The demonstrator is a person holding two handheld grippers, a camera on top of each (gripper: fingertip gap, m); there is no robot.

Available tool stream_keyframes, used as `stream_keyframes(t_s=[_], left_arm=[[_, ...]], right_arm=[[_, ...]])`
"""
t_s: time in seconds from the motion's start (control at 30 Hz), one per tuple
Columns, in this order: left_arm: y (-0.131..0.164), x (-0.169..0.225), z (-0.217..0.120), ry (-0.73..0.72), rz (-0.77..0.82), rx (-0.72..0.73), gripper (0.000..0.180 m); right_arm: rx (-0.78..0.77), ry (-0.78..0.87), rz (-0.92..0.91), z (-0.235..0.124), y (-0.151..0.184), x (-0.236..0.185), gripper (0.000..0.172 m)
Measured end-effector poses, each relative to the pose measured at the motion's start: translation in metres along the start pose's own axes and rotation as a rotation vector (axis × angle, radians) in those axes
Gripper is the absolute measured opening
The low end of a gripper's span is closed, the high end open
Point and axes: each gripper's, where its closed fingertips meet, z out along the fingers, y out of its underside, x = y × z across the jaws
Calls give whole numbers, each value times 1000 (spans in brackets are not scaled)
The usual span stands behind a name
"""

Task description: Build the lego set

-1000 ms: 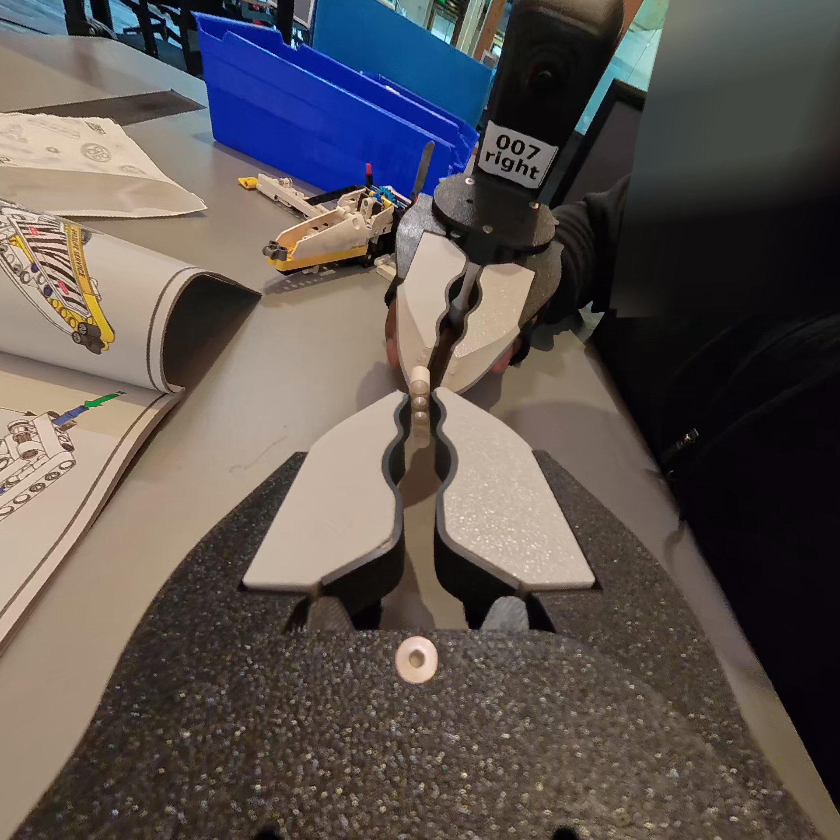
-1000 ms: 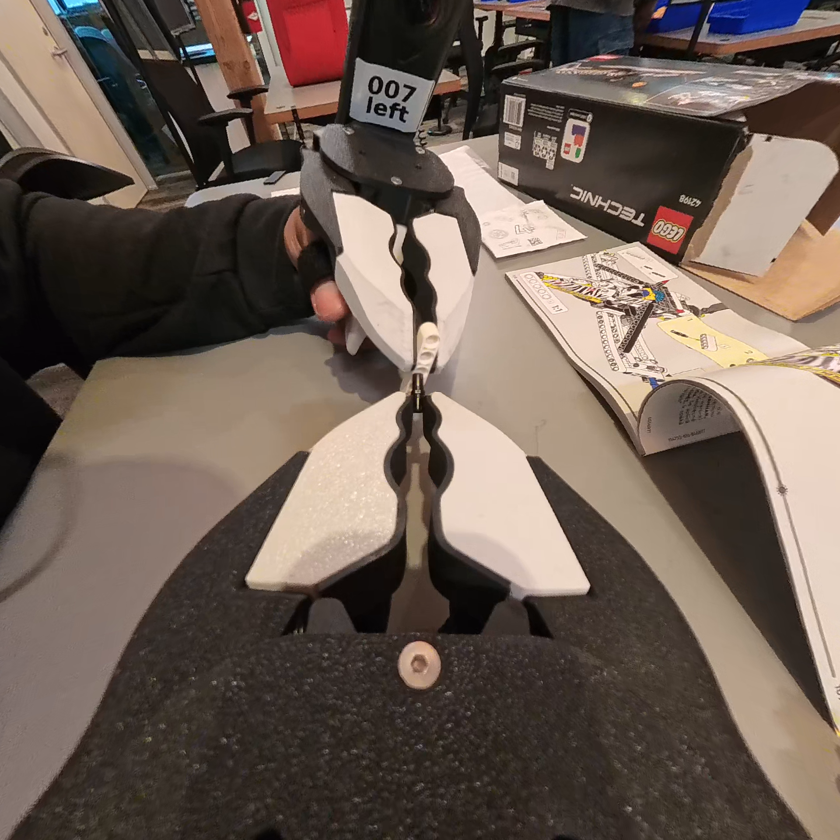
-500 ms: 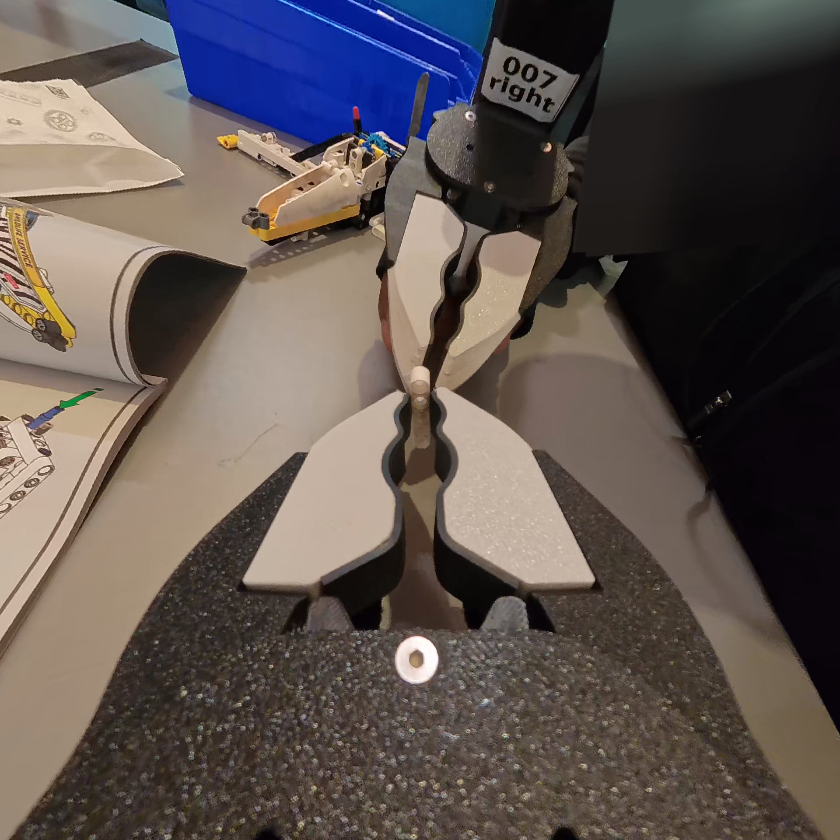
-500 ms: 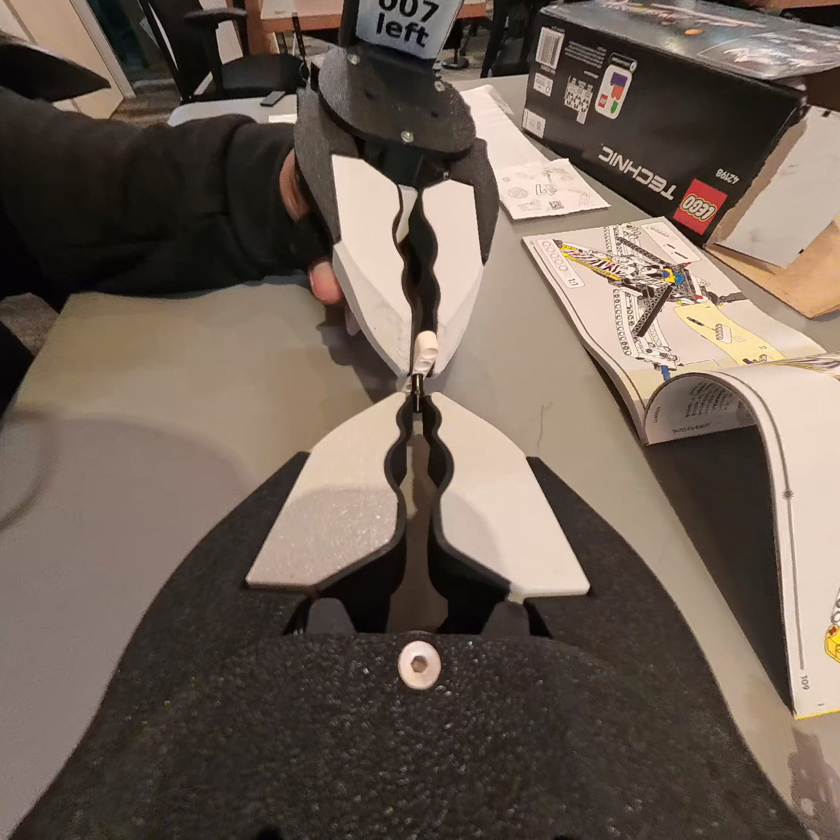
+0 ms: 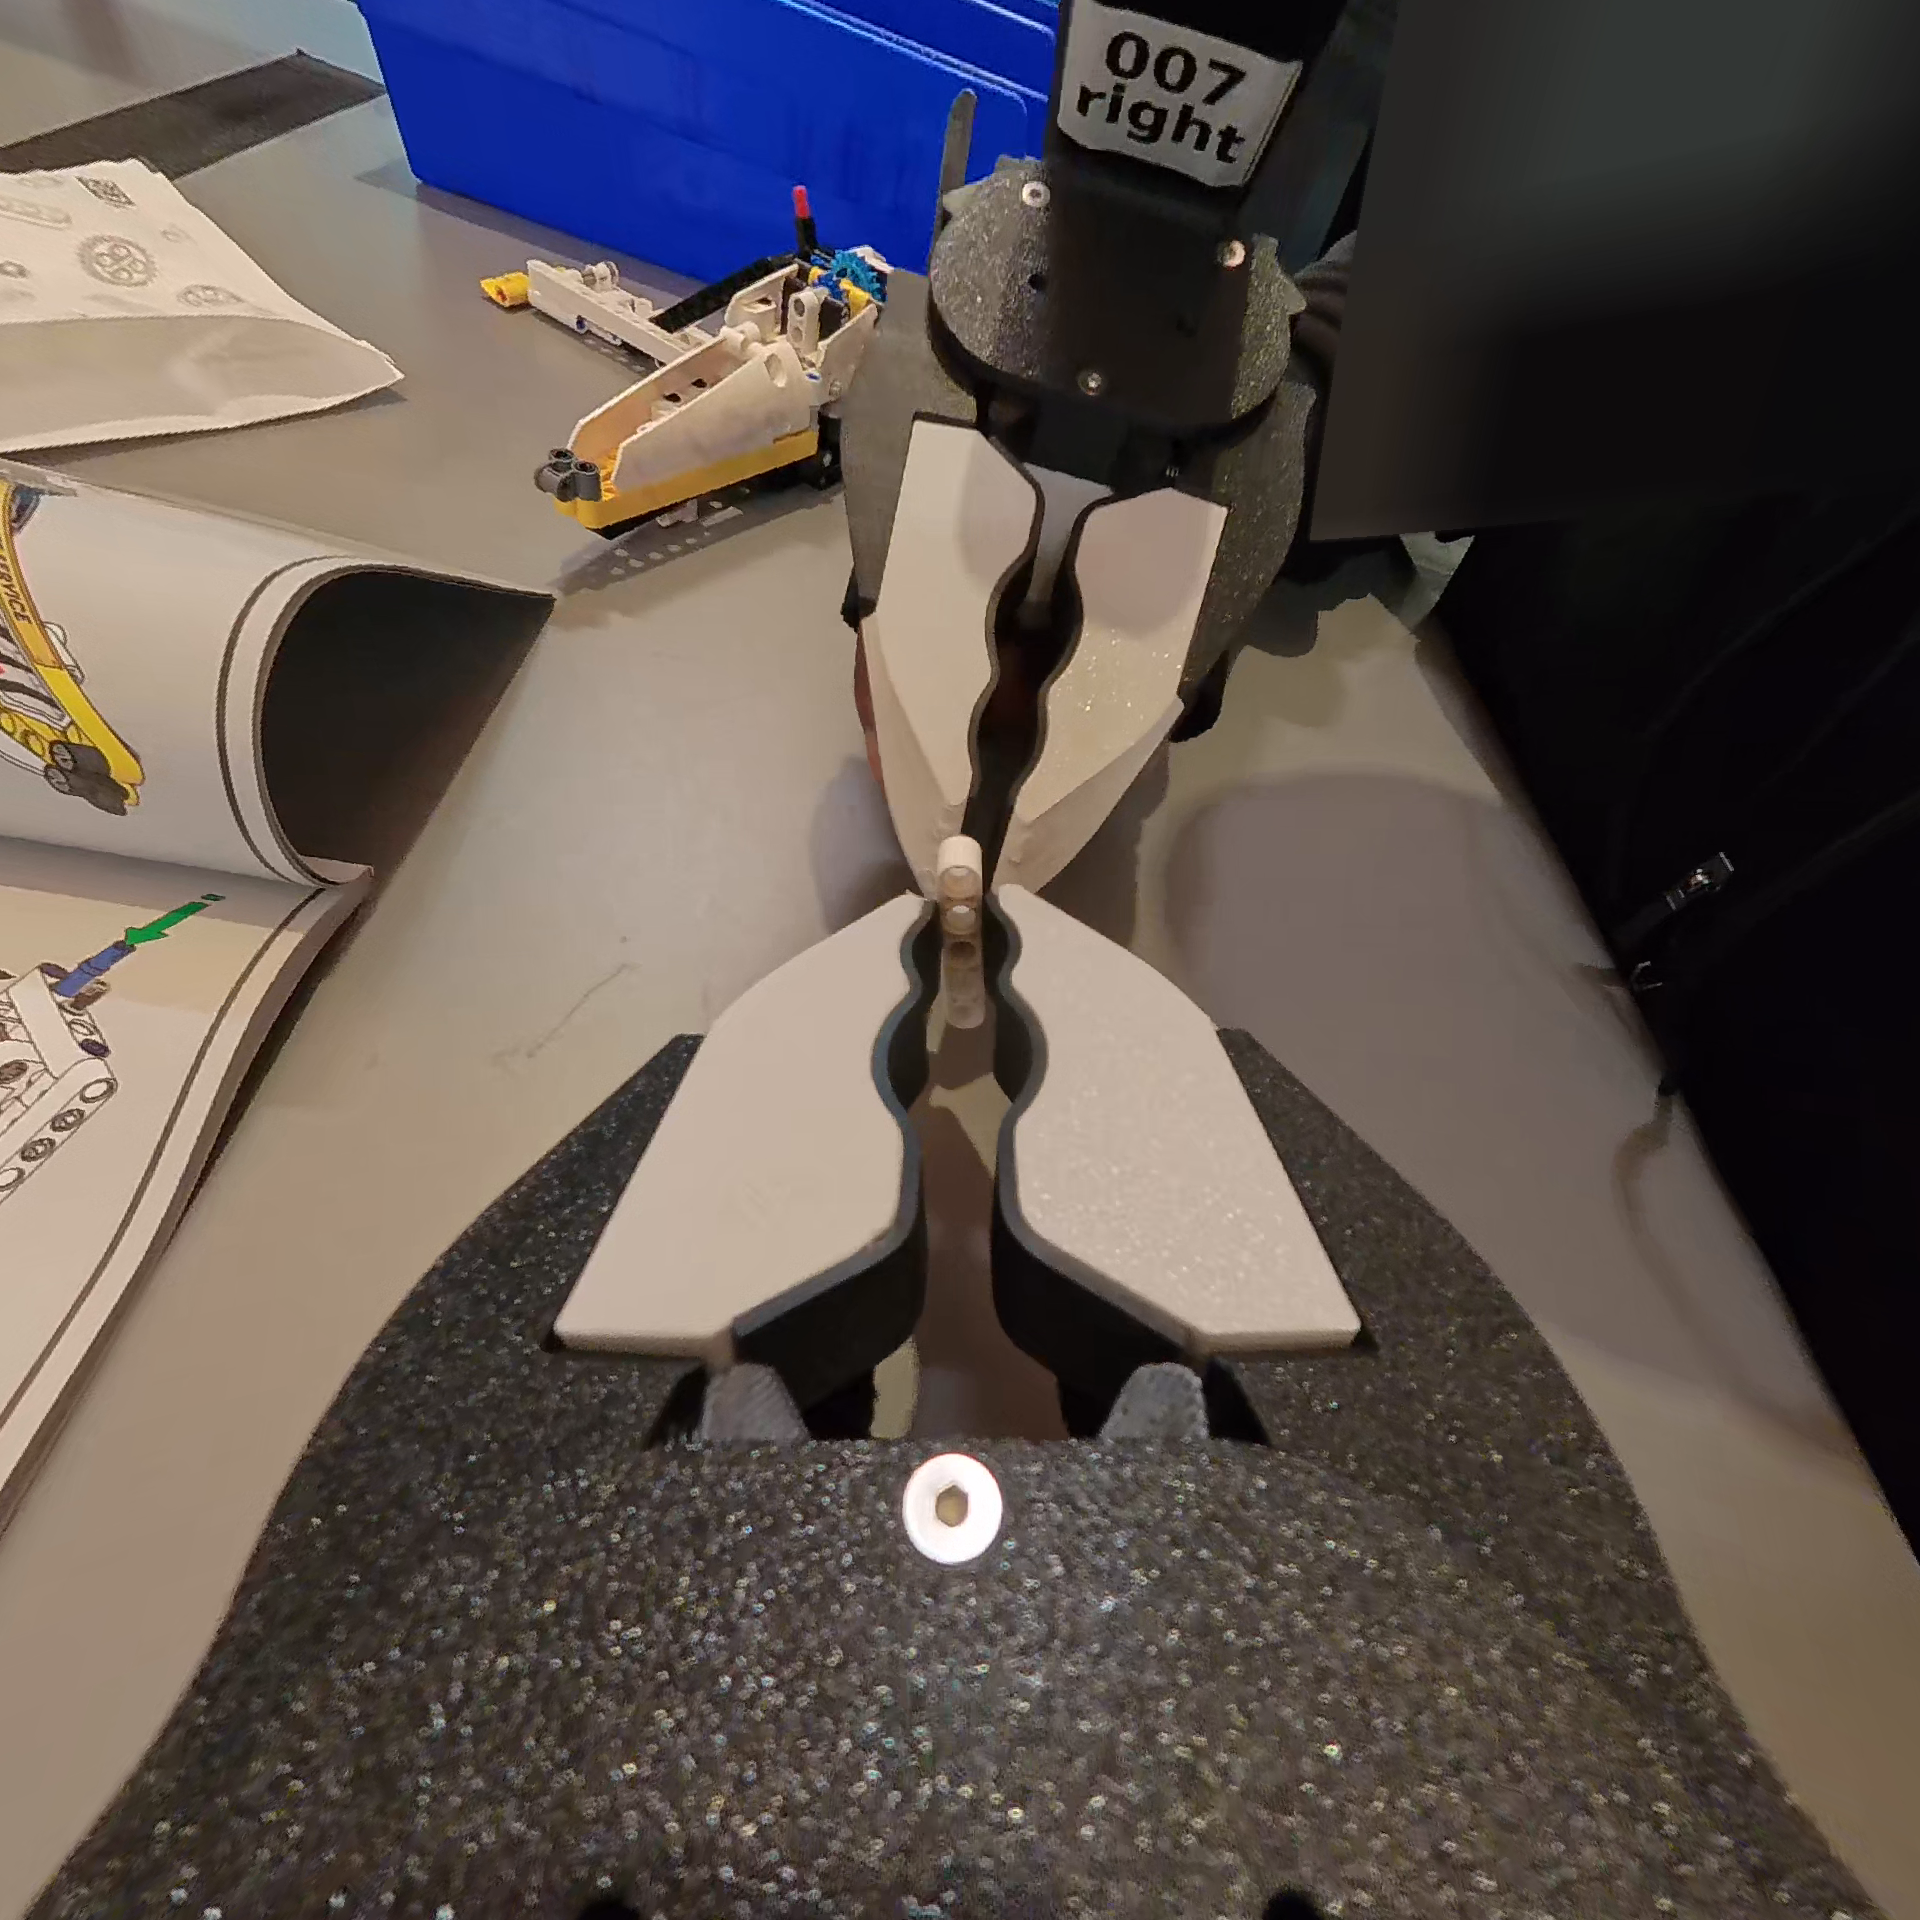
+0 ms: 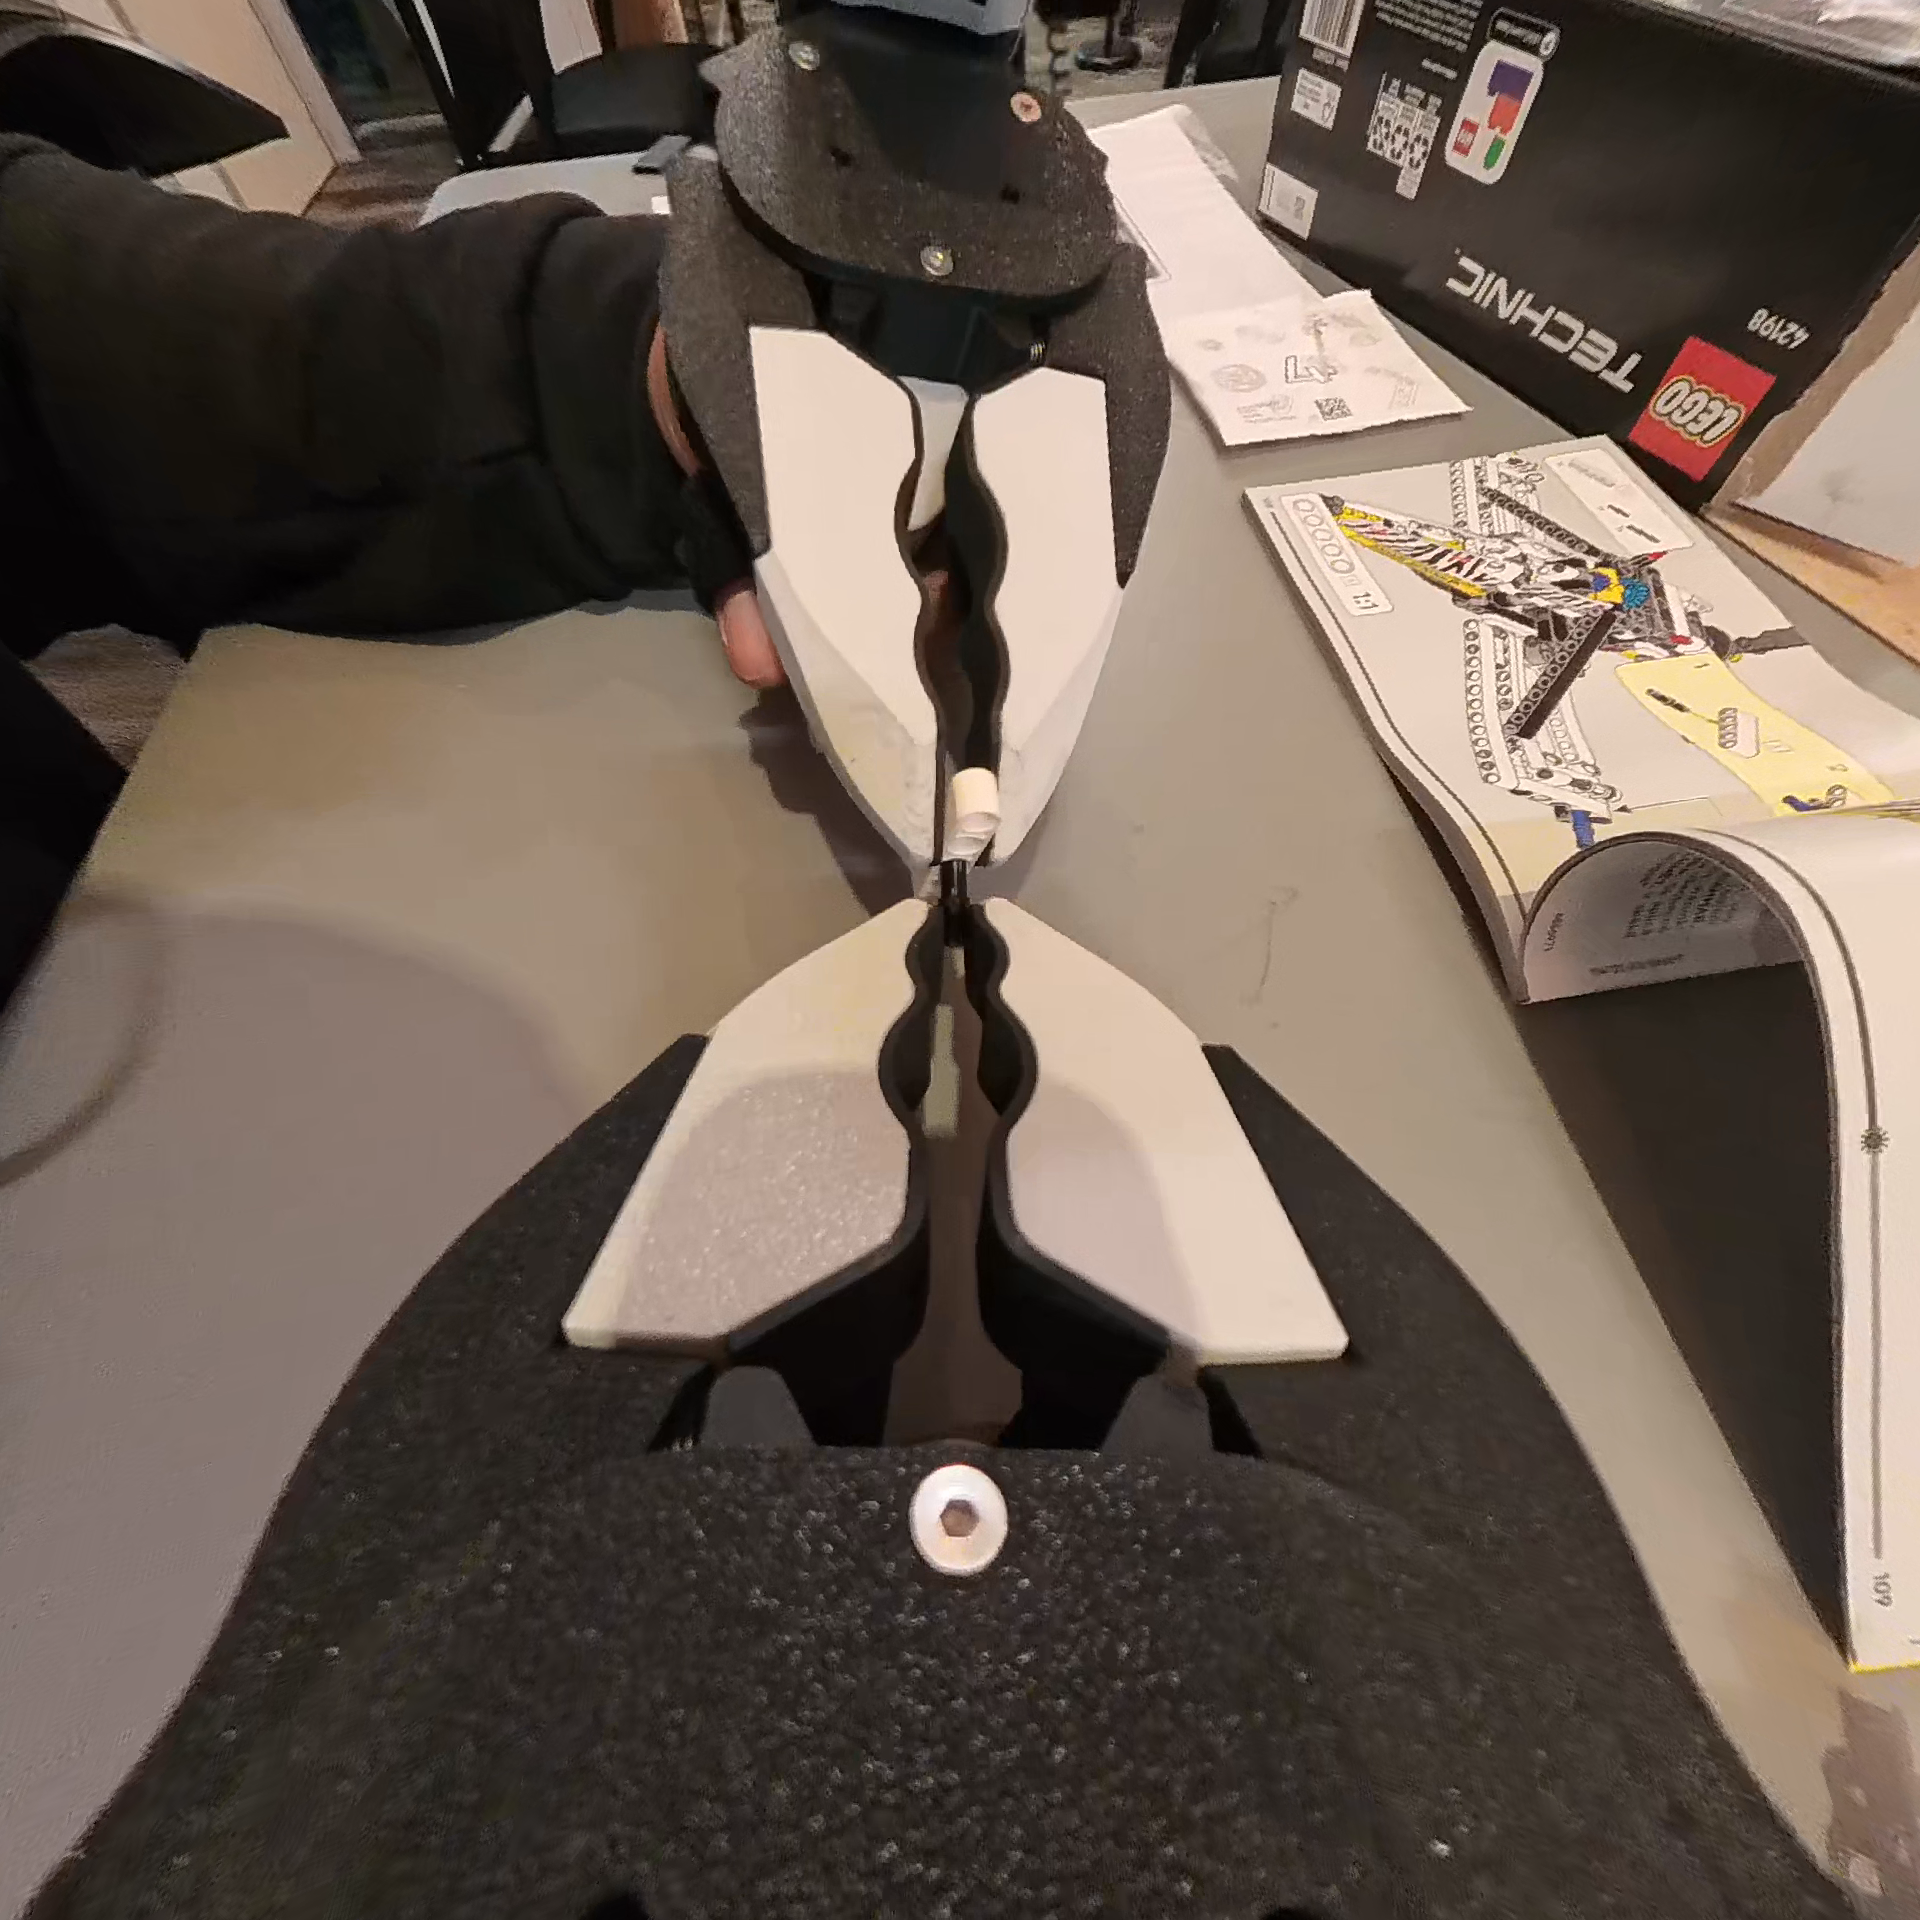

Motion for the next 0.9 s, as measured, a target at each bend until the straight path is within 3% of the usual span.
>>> stream_keyframes(t_s=[0.43,0.57,0.9], left_arm=[[6,-4,5,-35,-14,-62,7],[22,1,22,-55,65,-210,7],[6,-8,11,-68,-65,-60,7]], right_arm=[[-42,80,-104,1,6,2,2],[29,119,-155,-1,-10,-1,0],[71,215,49,-34,6,36,0]])
